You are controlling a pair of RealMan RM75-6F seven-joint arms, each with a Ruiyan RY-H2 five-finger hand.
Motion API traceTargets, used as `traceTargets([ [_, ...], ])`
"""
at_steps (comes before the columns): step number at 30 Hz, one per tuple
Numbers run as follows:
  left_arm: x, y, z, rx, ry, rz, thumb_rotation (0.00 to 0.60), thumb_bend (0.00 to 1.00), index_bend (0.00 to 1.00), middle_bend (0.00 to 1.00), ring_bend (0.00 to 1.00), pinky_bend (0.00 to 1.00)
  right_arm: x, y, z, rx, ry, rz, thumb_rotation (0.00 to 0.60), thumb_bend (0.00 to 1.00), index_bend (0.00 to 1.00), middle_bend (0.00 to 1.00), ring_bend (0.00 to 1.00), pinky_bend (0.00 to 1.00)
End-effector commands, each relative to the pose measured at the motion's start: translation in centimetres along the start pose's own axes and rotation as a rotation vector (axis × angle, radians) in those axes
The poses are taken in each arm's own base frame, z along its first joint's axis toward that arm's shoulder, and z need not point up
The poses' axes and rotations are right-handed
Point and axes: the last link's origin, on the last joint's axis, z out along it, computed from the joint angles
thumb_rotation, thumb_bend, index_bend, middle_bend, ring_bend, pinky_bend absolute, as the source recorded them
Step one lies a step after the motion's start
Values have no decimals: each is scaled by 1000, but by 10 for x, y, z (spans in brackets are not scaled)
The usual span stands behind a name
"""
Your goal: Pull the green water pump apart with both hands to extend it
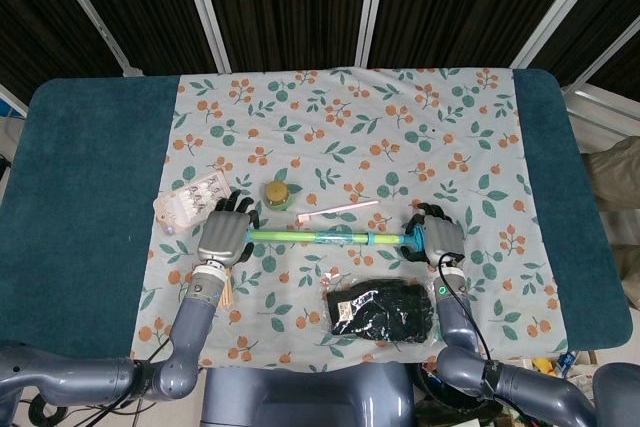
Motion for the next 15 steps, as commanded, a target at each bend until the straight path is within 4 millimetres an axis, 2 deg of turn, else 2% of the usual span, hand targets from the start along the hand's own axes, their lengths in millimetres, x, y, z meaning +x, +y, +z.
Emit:
traceTargets([
  [1, 0, 0, 0, -3, -3, -3, 600, 399, 519, 167, 28, 155, 0, -1, 1, -1, -2, 4, 600, 207, 512, 125, 80, 171],
  [6, 0, 0, -1, -3, -3, -1, 600, 399, 519, 163, 28, 154, 0, 0, 1, -3, 2, -3, 600, 261, 533, 131, 80, 171],
  [15, -1, -2, -2, 2, -8, -10, 600, 399, 519, 163, 28, 151, -1, 4, 1, -11, 4, -8, 600, 363, 660, 163, 80, 171],
])
